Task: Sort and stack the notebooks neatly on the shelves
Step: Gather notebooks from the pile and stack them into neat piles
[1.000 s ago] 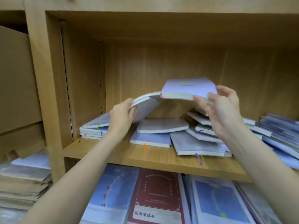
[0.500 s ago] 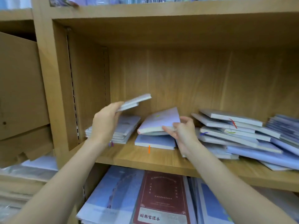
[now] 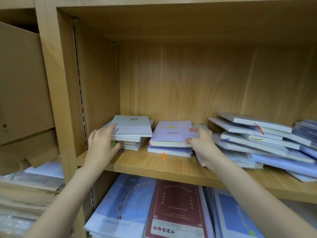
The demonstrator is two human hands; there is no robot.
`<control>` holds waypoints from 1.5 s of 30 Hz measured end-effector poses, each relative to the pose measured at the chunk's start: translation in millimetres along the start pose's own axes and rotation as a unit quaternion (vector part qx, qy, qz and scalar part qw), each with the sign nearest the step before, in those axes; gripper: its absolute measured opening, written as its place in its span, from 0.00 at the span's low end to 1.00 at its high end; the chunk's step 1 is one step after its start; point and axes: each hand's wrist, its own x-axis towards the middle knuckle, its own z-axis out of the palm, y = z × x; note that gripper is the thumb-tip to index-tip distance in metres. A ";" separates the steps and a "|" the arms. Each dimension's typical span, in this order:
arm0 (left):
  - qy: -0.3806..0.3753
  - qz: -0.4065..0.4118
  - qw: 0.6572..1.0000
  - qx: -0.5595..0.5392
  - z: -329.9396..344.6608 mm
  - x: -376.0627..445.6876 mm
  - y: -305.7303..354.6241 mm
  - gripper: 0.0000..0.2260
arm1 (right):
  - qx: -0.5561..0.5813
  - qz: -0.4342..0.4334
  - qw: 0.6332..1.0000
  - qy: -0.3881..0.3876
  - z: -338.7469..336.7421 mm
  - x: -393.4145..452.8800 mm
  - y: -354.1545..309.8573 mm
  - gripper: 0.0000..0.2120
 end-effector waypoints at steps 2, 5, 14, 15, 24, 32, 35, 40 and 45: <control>0.035 -0.013 0.999 -0.025 -1.9 -9.9 -2.5 0.28 | -0.097 -0.073 0.992 0.024 -3.9 2.1 2.2 0.15; 0.072 -0.055 0.993 -0.080 -1.6 -22.8 -3.9 0.30 | -0.124 -0.149 0.981 -0.003 4.1 5.4 -0.8 0.14; 0.050 -0.082 0.991 -0.093 -16.3 -20.5 -12.6 0.26 | -0.444 -0.176 0.878 -0.031 23.3 14.8 5.0 0.22; 0.053 -0.084 0.988 -0.114 -18.1 -20.0 -10.9 0.27 | -0.443 -0.192 0.875 -0.017 26.1 13.9 2.3 0.23; 0.050 -0.228 0.889 -0.394 -29.9 -34.3 -13.0 0.25 | -0.106 -0.135 0.979 -0.107 82.3 15.7 -41.5 0.21; 0.052 -0.273 0.819 -0.502 -37.8 -34.5 -1.0 0.11 | 0.061 -0.004 0.985 -0.160 78.7 20.8 -45.4 0.13; 0.037 -0.332 0.709 -0.621 -40.1 -32.4 0.1 0.09 | 0.071 0.007 0.981 -0.182 67.7 17.4 -44.9 0.11; -0.074 -0.355 0.642 -0.675 -49.8 -18.7 13.1 0.12 | 0.002 -0.016 0.981 -0.191 74.1 15.7 -47.5 0.15; -0.074 -0.412 0.628 -0.656 -54.4 -7.8 24.2 0.15 | -0.013 -0.034 0.980 -0.197 64.9 10.1 -39.1 0.19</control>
